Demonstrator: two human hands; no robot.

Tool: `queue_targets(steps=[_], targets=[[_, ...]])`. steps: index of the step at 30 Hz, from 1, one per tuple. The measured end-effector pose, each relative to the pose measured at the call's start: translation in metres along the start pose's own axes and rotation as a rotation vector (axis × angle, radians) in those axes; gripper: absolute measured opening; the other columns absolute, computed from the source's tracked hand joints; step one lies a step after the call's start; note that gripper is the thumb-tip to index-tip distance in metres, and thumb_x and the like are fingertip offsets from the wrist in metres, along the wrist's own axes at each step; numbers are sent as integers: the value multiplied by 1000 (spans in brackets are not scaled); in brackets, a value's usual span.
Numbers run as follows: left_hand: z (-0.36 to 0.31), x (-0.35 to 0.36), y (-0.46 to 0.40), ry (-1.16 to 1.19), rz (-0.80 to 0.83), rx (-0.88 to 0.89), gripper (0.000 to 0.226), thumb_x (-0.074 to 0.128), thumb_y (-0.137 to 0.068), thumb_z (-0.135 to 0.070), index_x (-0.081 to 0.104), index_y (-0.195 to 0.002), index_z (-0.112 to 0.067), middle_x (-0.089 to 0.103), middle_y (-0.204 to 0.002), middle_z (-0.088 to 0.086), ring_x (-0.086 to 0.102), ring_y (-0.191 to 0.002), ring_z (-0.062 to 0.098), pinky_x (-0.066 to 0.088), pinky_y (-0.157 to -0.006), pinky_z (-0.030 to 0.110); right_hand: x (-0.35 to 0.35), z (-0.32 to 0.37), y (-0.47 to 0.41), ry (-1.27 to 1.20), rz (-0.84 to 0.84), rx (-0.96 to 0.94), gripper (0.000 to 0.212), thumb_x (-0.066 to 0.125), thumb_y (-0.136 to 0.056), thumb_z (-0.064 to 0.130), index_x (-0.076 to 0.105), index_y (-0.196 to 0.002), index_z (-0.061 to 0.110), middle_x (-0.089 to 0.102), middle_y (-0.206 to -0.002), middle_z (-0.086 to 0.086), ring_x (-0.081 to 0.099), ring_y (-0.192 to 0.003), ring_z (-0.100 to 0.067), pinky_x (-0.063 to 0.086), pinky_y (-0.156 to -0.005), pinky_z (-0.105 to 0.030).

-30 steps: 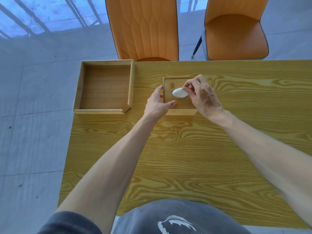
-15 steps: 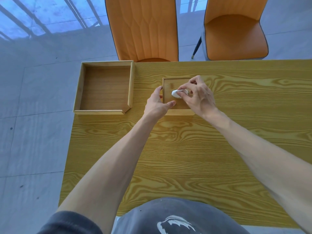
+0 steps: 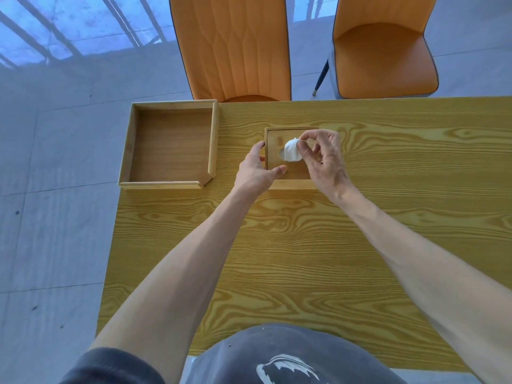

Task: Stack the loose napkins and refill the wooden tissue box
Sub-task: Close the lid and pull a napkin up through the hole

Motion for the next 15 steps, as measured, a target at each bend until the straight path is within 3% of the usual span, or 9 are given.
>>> queue_targets(steps=[4, 7, 9, 12, 15], targets=[[0, 0, 0, 1, -2, 4, 83, 78, -84, -26, 30, -152, -30, 50, -143, 3, 55, -119, 20, 48, -104, 41, -3, 4, 0, -78, 19, 26, 11, 52, -100, 33, 58, -104, 24, 42, -112, -5, 45, -80, -4, 47, -78, -15], [0, 1, 1, 8, -1, 1, 85, 78, -83, -26, 29, -152, -30, 49, -145, 4, 54, -122, 22, 47, -105, 43, -7, 6, 1, -118, 51, 63, 22, 51, -100, 38, 59, -115, 22, 45, -116, -11, 48, -86, -5, 47, -76, -11], [0, 1, 1, 5, -1, -2, 85, 78, -83, -27, 28, -153, -30, 48, -146, 5, 53, -125, 23, 46, -106, 44, -8, 6, 0, -58, 83, 47, 33, 61, -94, 44, 60, -123, 26, 44, -114, -7, 47, -83, -3, 48, -74, -11], [0, 1, 1, 0, -1, 3, 85, 78, -83, -28, 28, -153, -30, 46, -147, 6, 49, -129, 23, 45, -107, 43, -5, 4, -2, 53, 43, 17, 34, 70, -87, 44, 69, -113, 23, 47, -113, -6, 46, -74, 0, 46, -71, -8], [0, 1, 0, 6, -5, 9, 85, 78, -83, -28, 29, -153, -29, 48, -145, 6, 52, -125, 22, 47, -105, 42, -2, 7, -3, -6, -34, 88, 29, 73, -85, 42, 72, -105, 21, 49, -112, -4, 46, -71, -1, 45, -72, -8]])
Point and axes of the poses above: each hand's wrist, its own y-axis away from the middle knuckle, its own x-axis out of the palm, z = x × y, the point moved 2 cm from there along -y, towards the middle knuckle
